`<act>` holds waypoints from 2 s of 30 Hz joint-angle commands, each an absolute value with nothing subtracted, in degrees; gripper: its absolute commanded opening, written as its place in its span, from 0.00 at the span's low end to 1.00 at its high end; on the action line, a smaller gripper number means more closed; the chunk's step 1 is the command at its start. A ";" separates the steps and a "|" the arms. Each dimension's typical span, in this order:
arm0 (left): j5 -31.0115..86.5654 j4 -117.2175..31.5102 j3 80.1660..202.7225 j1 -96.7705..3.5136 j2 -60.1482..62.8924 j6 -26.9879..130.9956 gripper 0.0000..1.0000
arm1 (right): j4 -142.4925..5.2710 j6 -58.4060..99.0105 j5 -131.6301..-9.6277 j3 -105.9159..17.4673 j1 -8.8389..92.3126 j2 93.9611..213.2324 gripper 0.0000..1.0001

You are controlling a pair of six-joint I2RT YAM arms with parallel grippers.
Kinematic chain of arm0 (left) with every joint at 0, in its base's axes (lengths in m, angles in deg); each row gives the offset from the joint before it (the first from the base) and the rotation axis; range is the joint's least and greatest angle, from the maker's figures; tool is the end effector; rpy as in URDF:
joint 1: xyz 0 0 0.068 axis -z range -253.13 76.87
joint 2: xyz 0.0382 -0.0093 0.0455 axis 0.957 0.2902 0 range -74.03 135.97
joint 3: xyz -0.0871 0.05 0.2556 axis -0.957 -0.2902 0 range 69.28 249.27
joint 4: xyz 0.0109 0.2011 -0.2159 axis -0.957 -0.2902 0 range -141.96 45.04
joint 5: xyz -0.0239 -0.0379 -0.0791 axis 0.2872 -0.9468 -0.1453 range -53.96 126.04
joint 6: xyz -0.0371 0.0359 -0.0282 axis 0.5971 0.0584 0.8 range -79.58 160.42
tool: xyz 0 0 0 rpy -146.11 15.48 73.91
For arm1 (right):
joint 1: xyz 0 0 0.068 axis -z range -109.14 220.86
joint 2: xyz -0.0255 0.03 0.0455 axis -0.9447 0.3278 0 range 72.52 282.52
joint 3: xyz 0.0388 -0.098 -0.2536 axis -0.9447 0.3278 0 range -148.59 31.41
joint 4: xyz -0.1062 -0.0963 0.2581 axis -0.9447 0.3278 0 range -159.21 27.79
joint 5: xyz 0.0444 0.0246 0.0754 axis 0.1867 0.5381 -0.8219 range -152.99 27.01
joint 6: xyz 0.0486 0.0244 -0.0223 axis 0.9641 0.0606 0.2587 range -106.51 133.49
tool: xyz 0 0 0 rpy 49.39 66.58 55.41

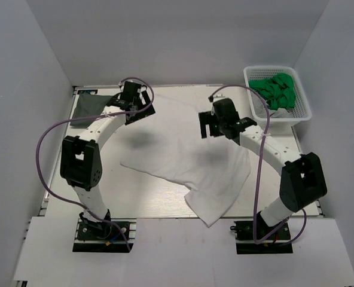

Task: Fold and stack the t-shirts
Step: Flatten out the tshirt

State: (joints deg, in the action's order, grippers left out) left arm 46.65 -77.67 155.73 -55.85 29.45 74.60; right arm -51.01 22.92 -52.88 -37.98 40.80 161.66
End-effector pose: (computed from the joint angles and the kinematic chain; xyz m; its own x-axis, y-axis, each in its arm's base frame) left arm 0.4252 -0.1241 0.2587 -0.7031 -0.3595 -0.6135 -0.2617 0.9331 -0.2468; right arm 0.3429 0.1899 0.2695 -0.5862 -0.1529 -0.7956 -0.2812 0.9594 0.0229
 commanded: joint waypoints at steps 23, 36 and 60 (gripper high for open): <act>56.95 -94.34 119.72 -56.96 13.69 94.04 1.00 | -44.51 29.04 -75.38 -14.12 40.28 154.26 0.90; 58.10 -92.87 129.47 -56.43 2.87 87.80 1.00 | -43.81 33.33 -66.88 -18.85 38.17 145.38 0.90; 45.44 -80.82 141.61 -55.90 29.14 75.67 1.00 | -41.16 33.97 -74.85 -62.55 55.48 190.46 0.90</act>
State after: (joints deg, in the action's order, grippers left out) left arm 47.48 -82.13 139.73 -56.13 29.56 76.59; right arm -41.74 34.07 -69.62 -59.66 54.74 189.72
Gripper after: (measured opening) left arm 0.998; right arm 0.904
